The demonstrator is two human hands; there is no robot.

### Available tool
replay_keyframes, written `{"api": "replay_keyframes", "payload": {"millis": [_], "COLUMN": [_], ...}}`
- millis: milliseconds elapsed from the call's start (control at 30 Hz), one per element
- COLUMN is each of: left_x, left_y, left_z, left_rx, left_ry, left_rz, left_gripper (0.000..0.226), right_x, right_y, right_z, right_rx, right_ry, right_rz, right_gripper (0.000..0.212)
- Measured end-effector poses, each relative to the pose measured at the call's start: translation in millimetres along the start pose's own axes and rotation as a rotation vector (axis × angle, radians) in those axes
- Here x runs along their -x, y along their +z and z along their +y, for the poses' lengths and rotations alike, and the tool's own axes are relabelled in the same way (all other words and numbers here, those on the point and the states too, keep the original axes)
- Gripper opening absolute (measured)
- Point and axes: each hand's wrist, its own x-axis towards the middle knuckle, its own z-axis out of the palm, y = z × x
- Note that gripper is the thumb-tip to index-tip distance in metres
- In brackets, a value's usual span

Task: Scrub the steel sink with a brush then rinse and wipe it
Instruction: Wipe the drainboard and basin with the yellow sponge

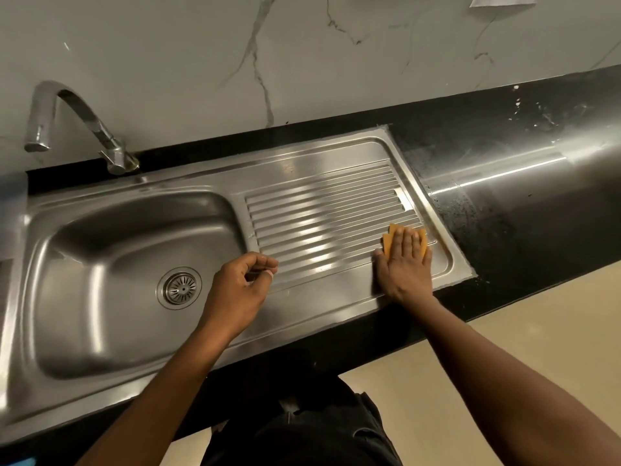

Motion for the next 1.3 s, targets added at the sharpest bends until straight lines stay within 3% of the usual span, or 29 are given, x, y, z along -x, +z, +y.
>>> {"api": "replay_keyframes", "payload": {"millis": [200, 433, 633, 767, 833, 967, 1100, 1167, 1300], "left_x": [6, 10, 8, 0, -5, -14, -19, -23, -27], "left_y": [-26, -43, -42, -36, -31, -17, -2, 4, 10], "left_z": [-9, -13, -10, -3, -1, 1, 7, 9, 7], "left_rx": [0.025, 0.004, 0.006, 0.026, 0.022, 0.036, 0.010, 0.018, 0.040], "left_ry": [0.001, 0.011, 0.007, -0.003, -0.010, -0.046, -0.073, -0.085, -0.102], "left_rz": [0.030, 0.063, 0.087, 0.109, 0.121, 0.143, 0.189, 0.206, 0.242], "left_gripper": [0.026, 0.022, 0.022, 0.022, 0.022, 0.022, 0.022, 0.022, 0.021], "right_x": [49, 101, 98, 79, 67, 60, 58, 48, 16], "right_y": [25, 53, 55, 45, 34, 29, 42, 37, -6], "right_z": [-92, -184, -188, -180, -169, -146, -143, -144, -116], "right_rx": [-0.074, -0.003, -0.061, -0.096, -0.134, -0.021, 0.076, -0.059, -0.528], "right_ry": [-0.133, -0.351, -0.569, -0.838, -0.914, -0.926, -1.070, -1.024, -0.549], "right_rz": [-0.052, -0.088, -0.045, -0.072, -0.084, -0.085, -0.010, -0.004, 0.119], "right_gripper": [0.081, 0.074, 0.074, 0.035, 0.027, 0.058, 0.043, 0.041, 0.028]}}
